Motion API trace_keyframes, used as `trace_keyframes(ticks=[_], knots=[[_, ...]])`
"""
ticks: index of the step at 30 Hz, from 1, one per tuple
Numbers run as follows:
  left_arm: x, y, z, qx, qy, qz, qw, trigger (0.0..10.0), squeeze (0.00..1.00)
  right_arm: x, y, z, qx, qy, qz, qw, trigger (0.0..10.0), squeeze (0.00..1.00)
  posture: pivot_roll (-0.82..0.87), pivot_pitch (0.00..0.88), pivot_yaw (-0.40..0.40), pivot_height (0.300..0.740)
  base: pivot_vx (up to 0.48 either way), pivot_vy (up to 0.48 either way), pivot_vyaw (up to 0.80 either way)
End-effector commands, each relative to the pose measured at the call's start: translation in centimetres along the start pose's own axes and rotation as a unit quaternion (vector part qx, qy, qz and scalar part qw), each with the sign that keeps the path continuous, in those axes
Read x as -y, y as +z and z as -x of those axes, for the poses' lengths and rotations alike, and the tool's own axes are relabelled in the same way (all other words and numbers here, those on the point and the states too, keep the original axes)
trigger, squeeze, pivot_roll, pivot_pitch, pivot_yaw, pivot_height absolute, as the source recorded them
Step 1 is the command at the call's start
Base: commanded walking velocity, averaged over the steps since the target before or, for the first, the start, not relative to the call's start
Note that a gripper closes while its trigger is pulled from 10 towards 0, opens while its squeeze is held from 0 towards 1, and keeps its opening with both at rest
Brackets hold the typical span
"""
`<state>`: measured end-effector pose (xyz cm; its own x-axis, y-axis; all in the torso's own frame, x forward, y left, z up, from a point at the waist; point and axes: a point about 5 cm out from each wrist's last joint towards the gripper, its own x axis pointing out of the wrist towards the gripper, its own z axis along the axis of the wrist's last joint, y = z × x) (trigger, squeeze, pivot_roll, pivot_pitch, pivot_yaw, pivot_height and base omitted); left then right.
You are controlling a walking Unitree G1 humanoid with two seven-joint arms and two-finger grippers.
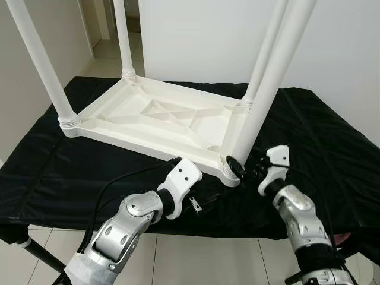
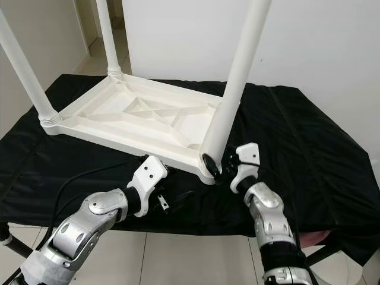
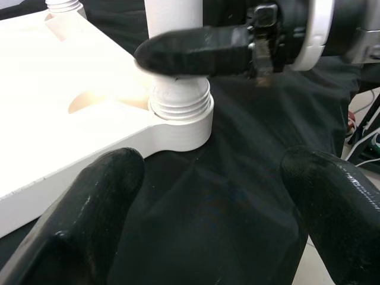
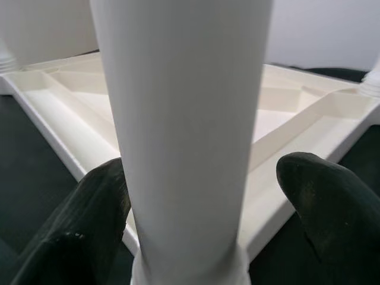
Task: Building children table
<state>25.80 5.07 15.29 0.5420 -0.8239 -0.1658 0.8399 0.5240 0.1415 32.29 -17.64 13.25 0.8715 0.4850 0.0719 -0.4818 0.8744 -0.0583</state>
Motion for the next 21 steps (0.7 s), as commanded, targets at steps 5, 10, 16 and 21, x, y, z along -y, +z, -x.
trace_keyframes(ticks=[5, 10, 16, 21], knots=[[0.3, 0.1, 0.2, 0.001, -0.023, 0.003, 1.000, 10.0, 0.00, 0.5, -0.2, -1.0, -0.023, 0.036, 0.014, 0.999, 10.0, 0.00, 0.03, 0.000, -0.049, 0.740, 0.000, 0.000, 0.00], [0.3, 0.1, 0.4, 0.000, -0.020, 0.002, 1.000, 10.0, 0.00, -0.4, -0.4, -2.7, -0.040, 0.086, 0.001, 0.995, 10.0, 0.00, 0.03, 0.000, -0.055, 0.740, 0.000, 0.000, 0.00], [0.4, 0.0, 0.5, -0.001, -0.020, 0.003, 1.000, 10.0, 0.00, -1.1, -1.2, -3.2, -0.057, 0.123, -0.002, 0.991, 0.0, 0.00, 0.04, 0.000, -0.070, 0.740, 0.000, 0.000, 0.00], [0.5, -0.2, 0.6, -0.002, -0.017, 0.005, 1.000, 10.0, 0.00, -1.2, -1.7, -3.1, -0.067, 0.131, -0.003, 0.989, 0.0, 0.00, 0.04, 0.000, -0.077, 0.740, 0.000, 0.000, 0.00]])
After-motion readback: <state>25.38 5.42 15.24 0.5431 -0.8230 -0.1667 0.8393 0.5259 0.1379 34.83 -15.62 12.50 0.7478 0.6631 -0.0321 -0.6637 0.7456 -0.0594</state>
